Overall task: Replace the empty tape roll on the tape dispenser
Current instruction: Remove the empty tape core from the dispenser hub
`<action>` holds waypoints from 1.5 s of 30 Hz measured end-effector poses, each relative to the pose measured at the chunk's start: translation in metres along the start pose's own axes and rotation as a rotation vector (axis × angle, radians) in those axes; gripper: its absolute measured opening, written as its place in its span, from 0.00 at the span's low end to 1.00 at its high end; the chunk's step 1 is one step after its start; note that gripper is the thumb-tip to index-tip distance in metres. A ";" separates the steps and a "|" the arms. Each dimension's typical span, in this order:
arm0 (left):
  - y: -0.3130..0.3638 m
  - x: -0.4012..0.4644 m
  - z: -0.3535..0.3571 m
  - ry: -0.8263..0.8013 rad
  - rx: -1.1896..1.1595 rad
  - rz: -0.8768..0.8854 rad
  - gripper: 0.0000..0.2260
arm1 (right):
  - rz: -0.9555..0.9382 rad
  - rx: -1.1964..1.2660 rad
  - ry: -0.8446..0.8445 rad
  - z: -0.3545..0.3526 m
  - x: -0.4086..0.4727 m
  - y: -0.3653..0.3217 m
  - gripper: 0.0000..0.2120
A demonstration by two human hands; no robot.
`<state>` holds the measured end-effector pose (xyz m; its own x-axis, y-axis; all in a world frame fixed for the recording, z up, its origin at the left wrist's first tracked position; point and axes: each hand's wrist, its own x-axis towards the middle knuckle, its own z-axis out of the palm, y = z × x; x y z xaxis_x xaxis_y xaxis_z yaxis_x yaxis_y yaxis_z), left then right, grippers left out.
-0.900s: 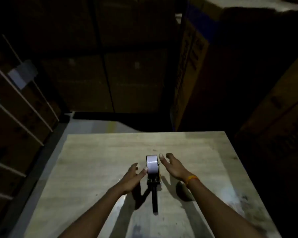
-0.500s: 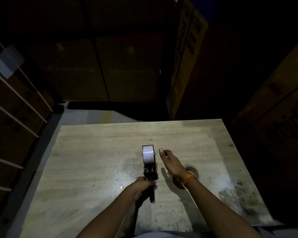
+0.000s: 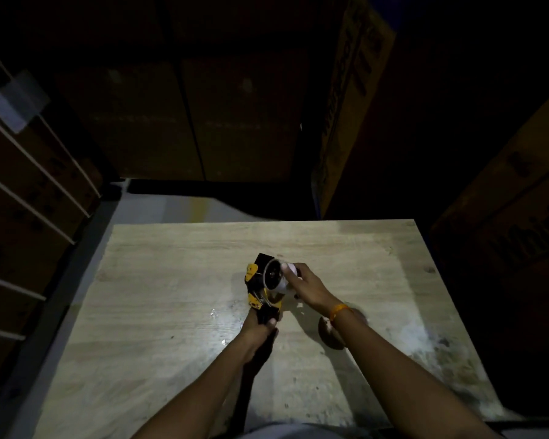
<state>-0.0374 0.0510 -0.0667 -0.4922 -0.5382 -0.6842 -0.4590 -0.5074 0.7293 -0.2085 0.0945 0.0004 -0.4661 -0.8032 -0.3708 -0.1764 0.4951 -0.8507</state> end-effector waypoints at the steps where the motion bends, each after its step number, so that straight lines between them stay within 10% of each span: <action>1: 0.000 0.001 -0.006 0.026 0.062 0.024 0.21 | -0.012 0.006 0.006 0.003 0.006 0.000 0.27; 10: -0.017 0.019 -0.022 0.214 0.509 -0.078 0.23 | 0.153 -0.120 0.043 0.027 0.059 0.030 0.24; 27: -0.024 0.027 -0.036 0.090 0.475 -0.078 0.21 | 0.367 -0.694 -0.089 0.022 0.086 0.022 0.22; 45: -0.019 0.017 -0.039 0.031 0.491 -0.069 0.19 | 0.426 -0.541 -0.071 0.013 0.089 0.020 0.15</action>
<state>-0.0077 0.0255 -0.0925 -0.4295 -0.5381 -0.7253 -0.7877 -0.1696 0.5923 -0.2421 0.0286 -0.0551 -0.5358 -0.5127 -0.6708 -0.4070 0.8530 -0.3269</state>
